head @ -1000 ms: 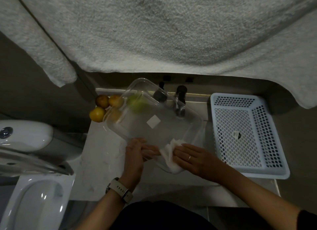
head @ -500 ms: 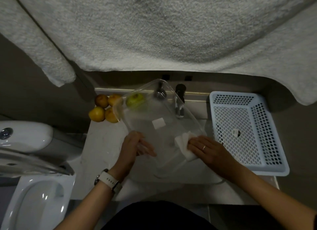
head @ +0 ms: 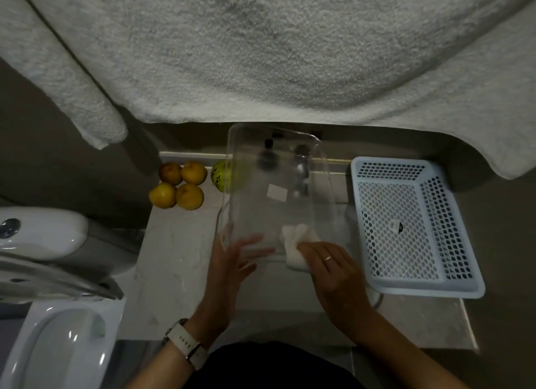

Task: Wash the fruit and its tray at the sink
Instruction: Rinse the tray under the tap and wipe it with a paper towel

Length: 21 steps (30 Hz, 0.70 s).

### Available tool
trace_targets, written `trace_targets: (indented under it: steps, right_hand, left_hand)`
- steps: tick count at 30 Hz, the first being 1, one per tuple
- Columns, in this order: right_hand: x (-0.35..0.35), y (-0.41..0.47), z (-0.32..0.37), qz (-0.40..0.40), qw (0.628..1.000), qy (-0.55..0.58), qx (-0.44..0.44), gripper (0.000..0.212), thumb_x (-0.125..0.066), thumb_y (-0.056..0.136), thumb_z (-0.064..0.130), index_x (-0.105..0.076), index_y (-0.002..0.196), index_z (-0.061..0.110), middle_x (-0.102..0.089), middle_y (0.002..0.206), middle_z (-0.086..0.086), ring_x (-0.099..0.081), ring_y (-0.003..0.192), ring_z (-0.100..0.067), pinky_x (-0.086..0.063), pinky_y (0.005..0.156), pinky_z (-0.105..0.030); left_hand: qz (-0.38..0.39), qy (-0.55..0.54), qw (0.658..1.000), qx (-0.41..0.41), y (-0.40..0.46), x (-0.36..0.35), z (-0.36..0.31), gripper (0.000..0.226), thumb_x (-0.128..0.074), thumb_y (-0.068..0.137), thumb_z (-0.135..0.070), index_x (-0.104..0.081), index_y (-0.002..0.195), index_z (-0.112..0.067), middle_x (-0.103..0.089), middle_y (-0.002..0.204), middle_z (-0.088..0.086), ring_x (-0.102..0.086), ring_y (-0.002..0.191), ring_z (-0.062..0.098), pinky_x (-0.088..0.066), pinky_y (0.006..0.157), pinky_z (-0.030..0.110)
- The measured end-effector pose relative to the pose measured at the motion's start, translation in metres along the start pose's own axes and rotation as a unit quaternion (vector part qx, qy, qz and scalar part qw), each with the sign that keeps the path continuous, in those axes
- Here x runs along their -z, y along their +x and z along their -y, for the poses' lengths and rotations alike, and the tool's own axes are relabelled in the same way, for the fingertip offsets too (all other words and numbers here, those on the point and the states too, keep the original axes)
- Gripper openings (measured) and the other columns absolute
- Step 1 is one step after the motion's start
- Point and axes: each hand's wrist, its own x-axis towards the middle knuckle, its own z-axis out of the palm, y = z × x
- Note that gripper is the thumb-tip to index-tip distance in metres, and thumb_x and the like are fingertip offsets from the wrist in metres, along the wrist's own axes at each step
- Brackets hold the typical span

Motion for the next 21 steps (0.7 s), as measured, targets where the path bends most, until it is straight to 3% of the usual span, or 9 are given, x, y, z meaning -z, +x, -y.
trace_targets:
  steps: [2,4,8,11,14,18,21]
  right_hand:
    - [-0.003,0.006,0.009,-0.009,1.000,-0.005,-0.026,0.030,-0.042,0.098,0.007,-0.070,0.105,-0.001,-0.071,0.100,-0.014,-0.068,0.088,-0.030,-0.049,0.083,-0.035]
    - [-0.008,0.011,0.018,-0.009,0.999,-0.006,-0.040,0.026,-0.048,0.094,0.007,-0.071,0.106,0.000,-0.071,0.099,-0.014,-0.068,0.087,-0.029,-0.052,0.079,-0.035]
    - [-0.016,0.017,0.035,0.004,0.999,0.009,-0.036,0.027,-0.049,0.092,0.008,-0.070,0.107,0.000,-0.071,0.099,-0.013,-0.068,0.088,-0.028,-0.054,0.081,-0.035]
    - [-0.019,0.020,0.042,0.011,1.000,0.015,-0.013,0.028,-0.046,0.096,0.009,-0.069,0.108,0.000,-0.070,0.099,-0.014,-0.068,0.087,-0.028,-0.055,0.078,-0.034]
    - [-0.020,0.017,0.044,0.018,0.999,0.015,0.029,0.024,-0.061,0.090,0.006,-0.068,0.113,0.000,-0.070,0.103,-0.014,-0.067,0.090,-0.027,-0.055,0.081,-0.036]
    - [-0.021,0.012,0.036,0.021,0.994,-0.007,0.106,0.026,-0.061,0.090,0.005,-0.068,0.113,-0.002,-0.070,0.109,-0.016,-0.068,0.097,-0.026,-0.055,0.085,-0.034]
    - [-0.021,0.012,0.026,0.017,0.988,0.001,0.153,0.023,-0.063,0.091,0.007,-0.069,0.112,-0.002,-0.070,0.109,-0.016,-0.068,0.099,-0.026,-0.054,0.089,-0.035]
  left_hand:
    - [-0.020,0.027,0.999,-0.002,-0.003,-0.009,0.004,0.070,-0.076,0.070,-0.045,-0.039,0.130,-0.044,-0.066,0.122,0.009,-0.064,0.113,0.029,-0.047,0.096,0.051]
    - [-0.030,0.023,0.999,-0.003,-0.002,-0.020,0.007,0.070,-0.076,0.075,-0.024,-0.036,0.131,-0.041,-0.064,0.124,0.010,-0.061,0.116,0.027,-0.050,0.095,0.051]
    - [-0.108,-0.036,0.993,-0.014,0.010,-0.037,0.004,0.064,-0.063,0.083,-0.022,-0.032,0.138,-0.029,-0.060,0.121,0.004,-0.065,0.107,0.020,-0.060,0.079,0.036]
    - [-0.197,-0.011,0.979,-0.043,0.018,-0.038,0.003,0.034,-0.048,0.099,-0.023,-0.042,0.132,-0.015,-0.065,0.110,0.007,-0.068,0.093,0.014,-0.057,0.070,0.027]
    - [-0.241,0.016,0.968,-0.068,0.024,-0.032,-0.001,0.024,-0.035,0.103,-0.022,-0.051,0.118,-0.012,-0.070,0.090,0.001,-0.069,0.077,0.008,-0.051,0.055,0.015]
    - [-0.250,0.049,0.964,-0.071,0.028,-0.018,-0.005,0.022,-0.032,0.102,-0.021,-0.050,0.114,-0.020,-0.072,0.084,0.002,-0.069,0.076,0.015,-0.050,0.059,0.023]
    - [-0.248,0.070,0.962,-0.089,0.028,-0.013,-0.006,0.022,-0.033,0.102,-0.014,-0.051,0.098,-0.024,-0.071,0.073,-0.007,-0.068,0.070,0.008,-0.052,0.062,0.025]
